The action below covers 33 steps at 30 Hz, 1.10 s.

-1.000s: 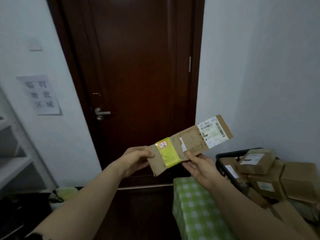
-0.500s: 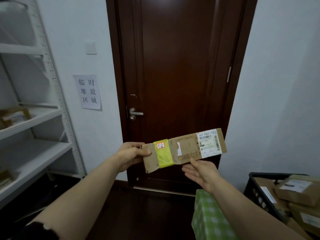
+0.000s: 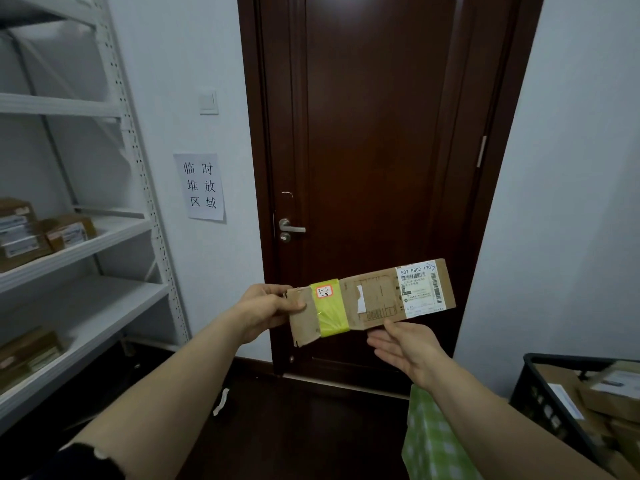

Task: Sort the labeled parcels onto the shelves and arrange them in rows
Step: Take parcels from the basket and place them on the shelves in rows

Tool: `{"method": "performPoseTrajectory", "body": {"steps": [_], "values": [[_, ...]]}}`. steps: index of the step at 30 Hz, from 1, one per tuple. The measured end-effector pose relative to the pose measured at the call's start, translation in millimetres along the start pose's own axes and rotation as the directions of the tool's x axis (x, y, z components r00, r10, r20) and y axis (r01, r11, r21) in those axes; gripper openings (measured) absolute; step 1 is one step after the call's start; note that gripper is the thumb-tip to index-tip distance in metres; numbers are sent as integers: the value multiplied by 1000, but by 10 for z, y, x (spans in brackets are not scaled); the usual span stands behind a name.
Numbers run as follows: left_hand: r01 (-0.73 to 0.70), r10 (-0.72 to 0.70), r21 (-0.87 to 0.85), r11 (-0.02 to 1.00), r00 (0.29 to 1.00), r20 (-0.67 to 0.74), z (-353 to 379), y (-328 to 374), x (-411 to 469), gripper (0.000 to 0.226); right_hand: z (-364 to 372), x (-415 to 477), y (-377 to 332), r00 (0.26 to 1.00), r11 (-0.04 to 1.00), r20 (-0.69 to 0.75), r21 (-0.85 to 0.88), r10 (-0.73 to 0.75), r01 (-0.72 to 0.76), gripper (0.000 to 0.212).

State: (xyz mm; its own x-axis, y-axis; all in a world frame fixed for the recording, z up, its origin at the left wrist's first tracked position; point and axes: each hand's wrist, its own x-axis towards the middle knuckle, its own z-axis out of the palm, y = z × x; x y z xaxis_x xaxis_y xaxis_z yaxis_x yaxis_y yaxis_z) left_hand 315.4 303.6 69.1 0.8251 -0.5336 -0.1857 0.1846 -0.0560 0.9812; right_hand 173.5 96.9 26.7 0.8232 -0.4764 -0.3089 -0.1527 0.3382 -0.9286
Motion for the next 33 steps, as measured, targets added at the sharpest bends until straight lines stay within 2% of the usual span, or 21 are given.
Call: {"method": "performPoseTrajectory", "body": {"steps": [6, 16, 20, 22, 25, 28, 31, 32, 33], "values": [[-2, 2, 3, 1000, 1000, -15, -75, 0, -62, 51, 69, -55, 8, 1000, 1000, 15, -12, 2, -2, 31], [-22, 23, 28, 999, 998, -56, -182, 20, -200, 36, 172, -105, -14, 999, 998, 51, -56, -4, 6, 29], [-21, 23, 29, 999, 996, -88, -290, -13, -270, 32, 228, -108, -6, 994, 992, 106, -123, -3, 17, 27], [-18, 20, 25, 1000, 992, -123, -387, -48, -307, 36, 287, -132, -10, 994, 969, 112, -242, -17, 44, 19], [1, 2, 17, 1000, 982, -191, -587, -106, -397, 45, 418, -142, -9, 975, 835, 113, -503, -193, 223, 28], [16, -13, 11, 1000, 969, -246, -833, -209, -541, 42, 697, -149, -33, 888, 642, 216, -624, -406, 445, 35], [36, -38, -13, 999, 950, -311, -1132, -334, -684, 45, 1066, -152, -62, 739, 333, 372, -716, -562, 614, 21], [45, -50, -22, 999, 944, -327, -1241, -374, -722, 50, 1192, -120, -55, 684, 229, 460, -709, -566, 667, 14], [51, -60, -35, 998, 940, -337, -1344, -406, -770, 52, 1323, -81, -39, 642, 129, 549, -698, -534, 704, 18]]}}
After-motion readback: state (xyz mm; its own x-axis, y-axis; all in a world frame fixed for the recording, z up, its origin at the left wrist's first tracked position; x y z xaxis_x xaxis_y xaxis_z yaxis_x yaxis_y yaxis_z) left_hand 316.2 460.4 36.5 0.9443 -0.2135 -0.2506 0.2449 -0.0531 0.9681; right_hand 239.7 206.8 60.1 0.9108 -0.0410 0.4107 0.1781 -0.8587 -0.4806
